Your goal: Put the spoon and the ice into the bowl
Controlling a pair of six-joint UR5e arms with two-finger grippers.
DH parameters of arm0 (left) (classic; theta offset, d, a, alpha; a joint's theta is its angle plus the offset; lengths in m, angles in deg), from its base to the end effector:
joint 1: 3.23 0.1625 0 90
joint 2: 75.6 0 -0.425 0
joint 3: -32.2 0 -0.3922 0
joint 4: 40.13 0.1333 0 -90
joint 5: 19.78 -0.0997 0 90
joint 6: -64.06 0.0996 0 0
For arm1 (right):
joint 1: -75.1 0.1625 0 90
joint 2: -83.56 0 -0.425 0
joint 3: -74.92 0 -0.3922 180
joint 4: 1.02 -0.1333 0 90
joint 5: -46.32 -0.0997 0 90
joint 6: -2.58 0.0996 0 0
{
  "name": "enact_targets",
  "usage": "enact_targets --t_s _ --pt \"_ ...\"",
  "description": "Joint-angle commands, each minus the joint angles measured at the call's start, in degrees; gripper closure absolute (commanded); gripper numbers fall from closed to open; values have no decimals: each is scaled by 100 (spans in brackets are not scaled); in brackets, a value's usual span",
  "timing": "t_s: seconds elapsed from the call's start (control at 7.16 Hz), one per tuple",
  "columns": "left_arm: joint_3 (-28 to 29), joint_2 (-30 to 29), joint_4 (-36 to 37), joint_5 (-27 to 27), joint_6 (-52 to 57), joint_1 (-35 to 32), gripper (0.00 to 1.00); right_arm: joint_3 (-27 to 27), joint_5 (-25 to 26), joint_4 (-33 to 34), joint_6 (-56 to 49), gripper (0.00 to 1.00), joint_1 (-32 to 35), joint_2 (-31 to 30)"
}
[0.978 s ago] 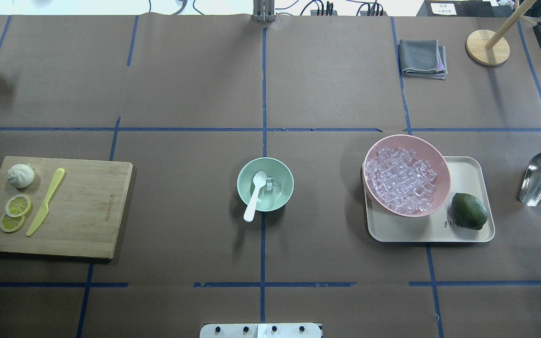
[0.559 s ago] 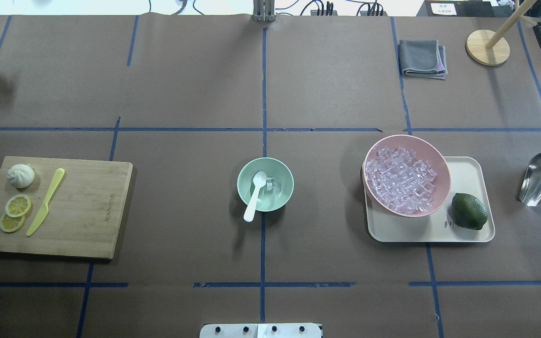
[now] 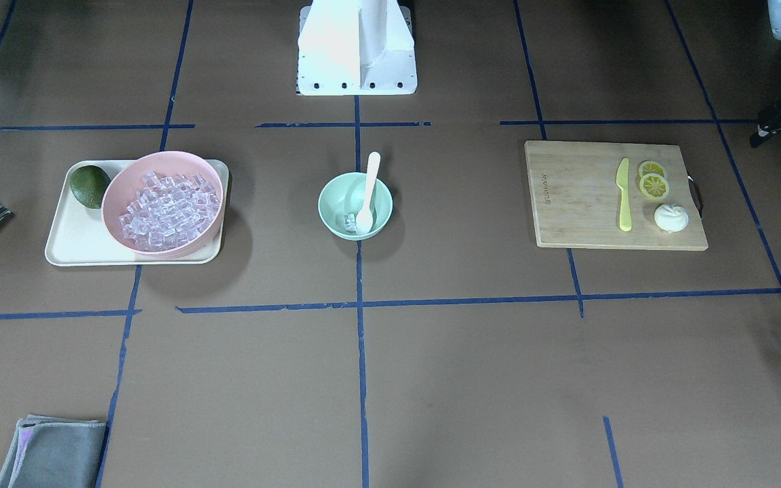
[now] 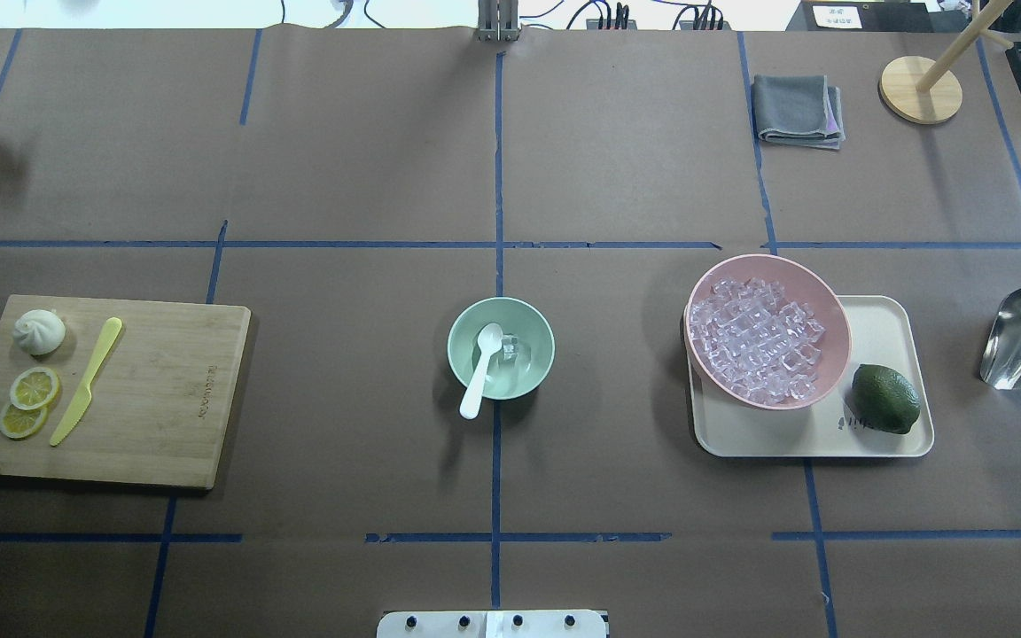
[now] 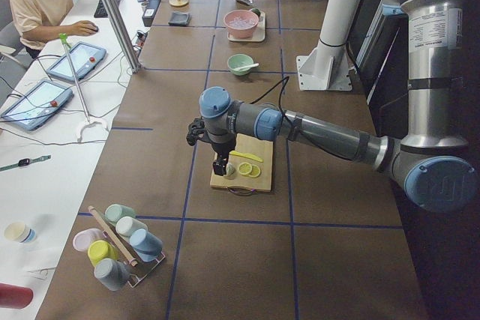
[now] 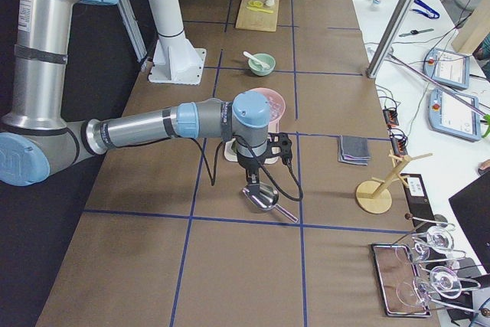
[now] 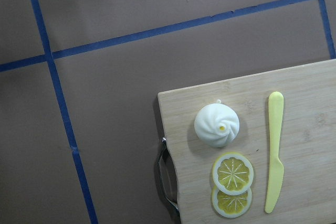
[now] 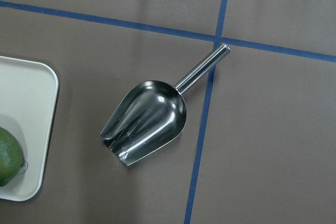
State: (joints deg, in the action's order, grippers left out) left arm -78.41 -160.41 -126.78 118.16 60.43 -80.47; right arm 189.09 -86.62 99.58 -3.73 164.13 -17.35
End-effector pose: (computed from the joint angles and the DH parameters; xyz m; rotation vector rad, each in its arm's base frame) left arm 0.0417 -0.4531 0.5259 0.0775 0.8552 0.2376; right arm 0.0586 -0.4053 0.5581 0.0792 -0.7471 -0.1384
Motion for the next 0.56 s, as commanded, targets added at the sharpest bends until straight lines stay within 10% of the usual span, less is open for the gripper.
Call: enact_targets --t_s 0.0,0.42 --pt "-4 -63 52 -56 -33 -10 0 -70 -4 4 -98 0 0 0" --pt "-93 131 43 -39 -93 7 0 -115 -152 30 -468 0 0 27"
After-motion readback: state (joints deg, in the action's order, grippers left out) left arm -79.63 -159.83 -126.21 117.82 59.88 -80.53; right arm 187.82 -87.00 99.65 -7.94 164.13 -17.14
